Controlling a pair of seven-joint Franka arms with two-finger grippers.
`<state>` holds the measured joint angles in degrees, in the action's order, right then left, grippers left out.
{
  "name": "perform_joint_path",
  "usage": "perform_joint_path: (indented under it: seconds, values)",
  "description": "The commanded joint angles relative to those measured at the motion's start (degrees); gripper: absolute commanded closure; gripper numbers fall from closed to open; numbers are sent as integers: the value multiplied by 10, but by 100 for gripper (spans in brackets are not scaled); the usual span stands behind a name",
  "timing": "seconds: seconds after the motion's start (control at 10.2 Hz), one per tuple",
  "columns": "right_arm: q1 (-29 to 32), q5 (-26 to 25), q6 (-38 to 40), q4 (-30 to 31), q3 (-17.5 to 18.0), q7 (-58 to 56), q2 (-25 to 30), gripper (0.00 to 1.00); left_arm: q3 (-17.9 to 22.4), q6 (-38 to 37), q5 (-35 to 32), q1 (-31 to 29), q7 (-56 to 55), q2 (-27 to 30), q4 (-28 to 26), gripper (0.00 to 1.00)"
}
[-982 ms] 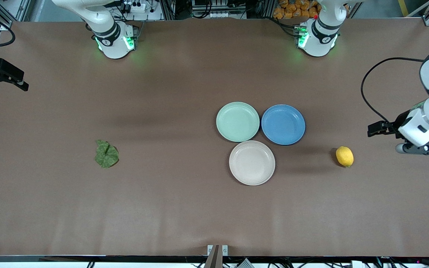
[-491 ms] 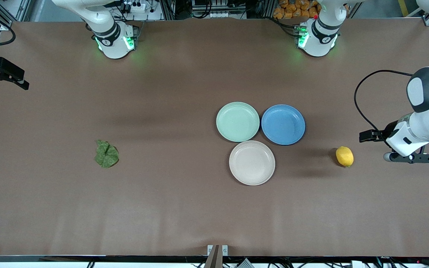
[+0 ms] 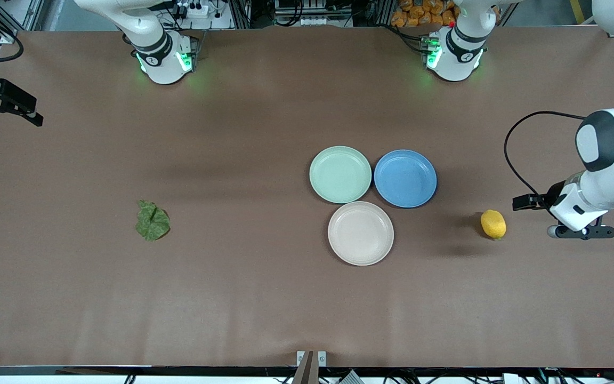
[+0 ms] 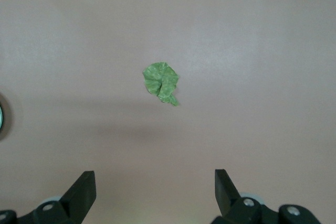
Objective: Place lemon and lettuce in plates
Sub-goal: 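Lower the left gripper over the yellow lemon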
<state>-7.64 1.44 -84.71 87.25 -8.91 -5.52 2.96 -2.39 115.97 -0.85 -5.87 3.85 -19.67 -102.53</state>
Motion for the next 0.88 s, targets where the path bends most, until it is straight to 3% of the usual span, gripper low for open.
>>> perform_joint_path:
  seconds: [0.0,0.79]
  values:
    - [-7,2,8,2,0,-4,9,0,-2,21,3,-1,-31,-11,-3,0]
    - [-8,3,8,-1,6,1,9,0,-2,66,-2,-4,-42,-51,-10,0]
